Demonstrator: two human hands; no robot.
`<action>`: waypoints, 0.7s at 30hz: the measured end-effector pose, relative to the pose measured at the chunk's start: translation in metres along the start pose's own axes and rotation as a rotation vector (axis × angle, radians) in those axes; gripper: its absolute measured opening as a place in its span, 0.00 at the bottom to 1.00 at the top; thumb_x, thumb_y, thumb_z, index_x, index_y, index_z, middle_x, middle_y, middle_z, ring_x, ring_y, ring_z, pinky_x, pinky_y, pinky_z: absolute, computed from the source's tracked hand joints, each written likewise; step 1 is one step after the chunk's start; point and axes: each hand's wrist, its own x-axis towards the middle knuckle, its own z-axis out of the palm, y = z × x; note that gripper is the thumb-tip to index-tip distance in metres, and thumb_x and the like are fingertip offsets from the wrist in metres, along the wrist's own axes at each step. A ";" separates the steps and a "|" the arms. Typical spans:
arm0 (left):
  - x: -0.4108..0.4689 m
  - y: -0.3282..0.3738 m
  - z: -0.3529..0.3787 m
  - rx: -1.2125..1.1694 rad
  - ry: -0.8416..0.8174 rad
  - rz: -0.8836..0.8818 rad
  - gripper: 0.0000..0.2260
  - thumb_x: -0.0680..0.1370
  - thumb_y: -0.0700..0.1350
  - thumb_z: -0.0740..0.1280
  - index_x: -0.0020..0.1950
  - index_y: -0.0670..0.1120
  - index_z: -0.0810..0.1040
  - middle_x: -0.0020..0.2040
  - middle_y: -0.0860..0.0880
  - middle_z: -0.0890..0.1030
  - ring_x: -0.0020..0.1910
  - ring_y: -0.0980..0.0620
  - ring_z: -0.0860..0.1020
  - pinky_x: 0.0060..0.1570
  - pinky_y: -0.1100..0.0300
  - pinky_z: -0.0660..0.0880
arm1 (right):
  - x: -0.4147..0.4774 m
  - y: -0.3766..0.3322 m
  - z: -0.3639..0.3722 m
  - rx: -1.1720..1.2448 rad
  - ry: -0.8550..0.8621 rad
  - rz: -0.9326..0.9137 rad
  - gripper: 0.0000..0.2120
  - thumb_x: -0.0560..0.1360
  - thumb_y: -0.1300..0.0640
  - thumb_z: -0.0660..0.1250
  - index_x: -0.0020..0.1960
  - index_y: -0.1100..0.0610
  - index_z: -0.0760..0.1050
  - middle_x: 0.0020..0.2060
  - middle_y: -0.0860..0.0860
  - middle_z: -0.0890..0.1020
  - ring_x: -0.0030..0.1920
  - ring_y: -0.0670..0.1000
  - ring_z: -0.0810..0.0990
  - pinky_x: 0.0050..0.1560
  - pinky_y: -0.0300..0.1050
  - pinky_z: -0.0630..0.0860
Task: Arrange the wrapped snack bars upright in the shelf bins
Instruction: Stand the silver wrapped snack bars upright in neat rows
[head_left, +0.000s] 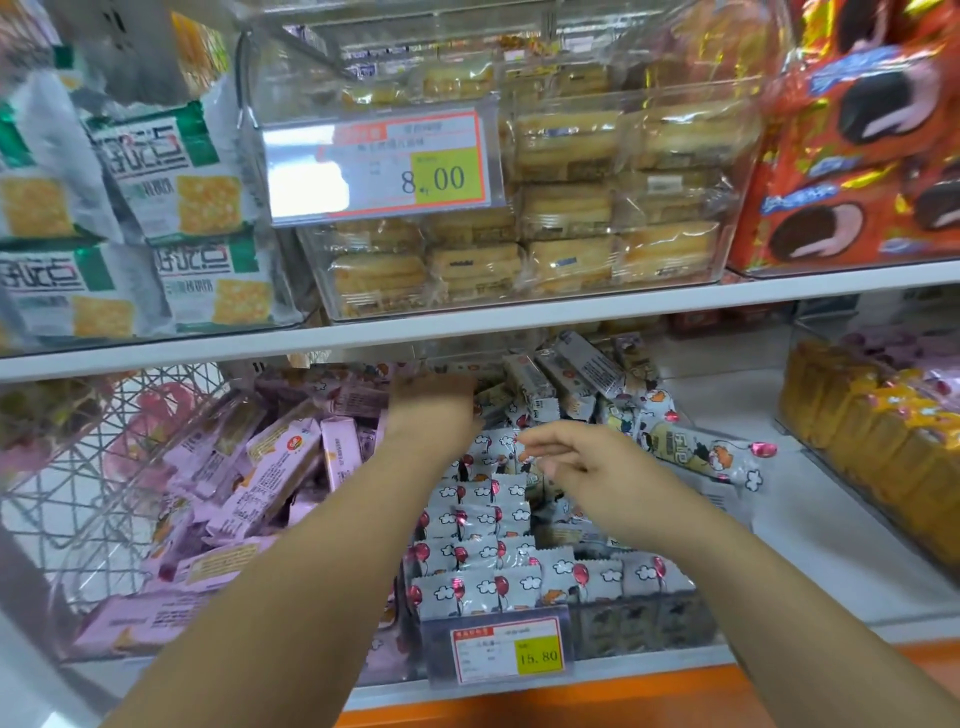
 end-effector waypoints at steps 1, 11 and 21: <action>-0.001 0.000 0.000 0.005 0.002 -0.006 0.11 0.76 0.52 0.63 0.55 0.52 0.77 0.35 0.52 0.74 0.39 0.48 0.74 0.53 0.55 0.70 | 0.000 0.001 -0.001 0.011 0.011 0.004 0.17 0.81 0.62 0.57 0.67 0.48 0.70 0.63 0.44 0.75 0.61 0.43 0.73 0.60 0.36 0.68; -0.041 -0.016 -0.038 -0.284 0.219 -0.033 0.13 0.76 0.51 0.65 0.60 0.52 0.76 0.54 0.49 0.77 0.47 0.47 0.78 0.39 0.59 0.74 | 0.004 0.004 0.000 0.198 0.023 0.072 0.22 0.80 0.60 0.59 0.72 0.50 0.63 0.70 0.45 0.68 0.68 0.45 0.68 0.70 0.45 0.64; -0.082 -0.028 -0.054 -0.672 0.154 0.064 0.07 0.76 0.53 0.66 0.53 0.61 0.73 0.46 0.56 0.74 0.36 0.65 0.68 0.35 0.72 0.60 | 0.012 0.011 0.002 0.354 0.109 0.112 0.21 0.80 0.64 0.57 0.72 0.52 0.64 0.68 0.48 0.71 0.67 0.47 0.69 0.71 0.49 0.63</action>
